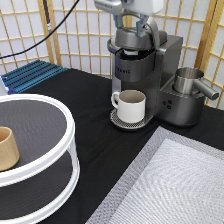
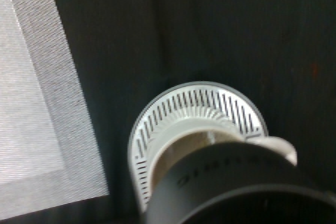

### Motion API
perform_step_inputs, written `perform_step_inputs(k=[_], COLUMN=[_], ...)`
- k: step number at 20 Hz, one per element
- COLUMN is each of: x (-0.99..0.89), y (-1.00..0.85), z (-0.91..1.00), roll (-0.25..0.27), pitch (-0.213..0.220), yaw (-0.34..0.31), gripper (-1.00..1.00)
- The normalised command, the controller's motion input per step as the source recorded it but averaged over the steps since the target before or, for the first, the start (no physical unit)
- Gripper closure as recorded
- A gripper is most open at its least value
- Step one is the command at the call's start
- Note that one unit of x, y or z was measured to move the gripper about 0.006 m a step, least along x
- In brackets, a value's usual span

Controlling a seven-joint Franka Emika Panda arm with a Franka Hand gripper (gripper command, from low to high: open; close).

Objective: Make coffee

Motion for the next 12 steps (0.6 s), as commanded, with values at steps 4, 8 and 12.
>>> perform_step_inputs(k=[4, 8, 12], x=[-0.11, -0.15, -0.19], y=[-0.12, -0.29, -0.22], z=[0.09, 0.70, 1.00], roll=[-0.046, -0.020, -0.017], pitch=[0.185, 0.147, 0.047], yaw=[0.184, 0.124, 0.048], gripper=[-1.00, -1.00, -1.00])
